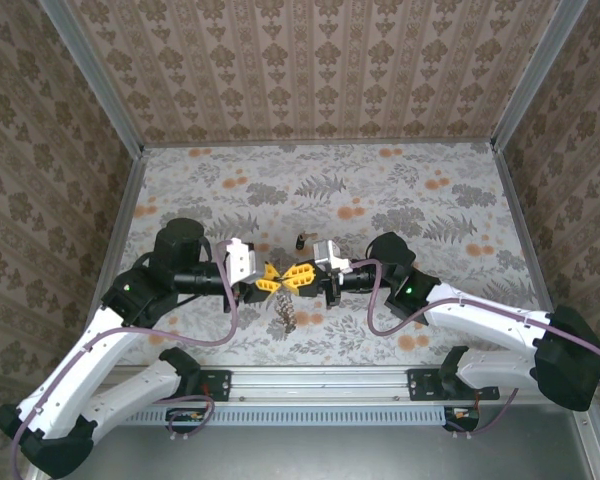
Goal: Put the keys on the keyring
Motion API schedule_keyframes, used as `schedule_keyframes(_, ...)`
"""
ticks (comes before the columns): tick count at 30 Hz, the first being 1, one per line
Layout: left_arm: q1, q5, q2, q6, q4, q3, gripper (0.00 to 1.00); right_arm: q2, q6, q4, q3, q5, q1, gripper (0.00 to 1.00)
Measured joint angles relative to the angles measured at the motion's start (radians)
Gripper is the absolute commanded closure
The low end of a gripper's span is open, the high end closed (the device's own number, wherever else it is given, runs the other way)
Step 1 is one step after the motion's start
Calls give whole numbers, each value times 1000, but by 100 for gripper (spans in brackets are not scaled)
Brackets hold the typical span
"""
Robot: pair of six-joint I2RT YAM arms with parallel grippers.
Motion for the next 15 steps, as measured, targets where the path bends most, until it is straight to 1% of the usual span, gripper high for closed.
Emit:
schedule_keyframes(2, 0, 2, 0, -8, 9, 0, 88, 0, -1, 0, 0, 0, 2, 100)
schedule_keyframes(4, 0, 4, 0, -17, 10, 0, 100, 0, -4, 0, 0, 0, 3, 100)
schedule_keyframes(7, 1, 5, 1, -16, 9, 0, 100, -1, -5, -1, 0, 0, 2, 99)
schedule_keyframes(8, 1, 5, 3, -16, 8, 0, 100, -1, -5, -1, 0, 2, 2, 86)
schedule_keyframes(9, 1, 4, 4, -16, 8, 0, 100, -2, -4, -3, 0, 5, 2, 79)
schedule_keyframes(12, 1, -10, 8, -11, 0, 0, 100, -10, -26, -9, 0, 37, 5, 74)
schedule_keyframes(13, 1, -21, 9, -7, -9, 0, 100, -19, -37, -23, 0, 52, 4, 70)
schedule_keyframes(15, 1, -50, 9, 5, -34, 0, 100, -42, -66, -66, 0, 88, 2, 66)
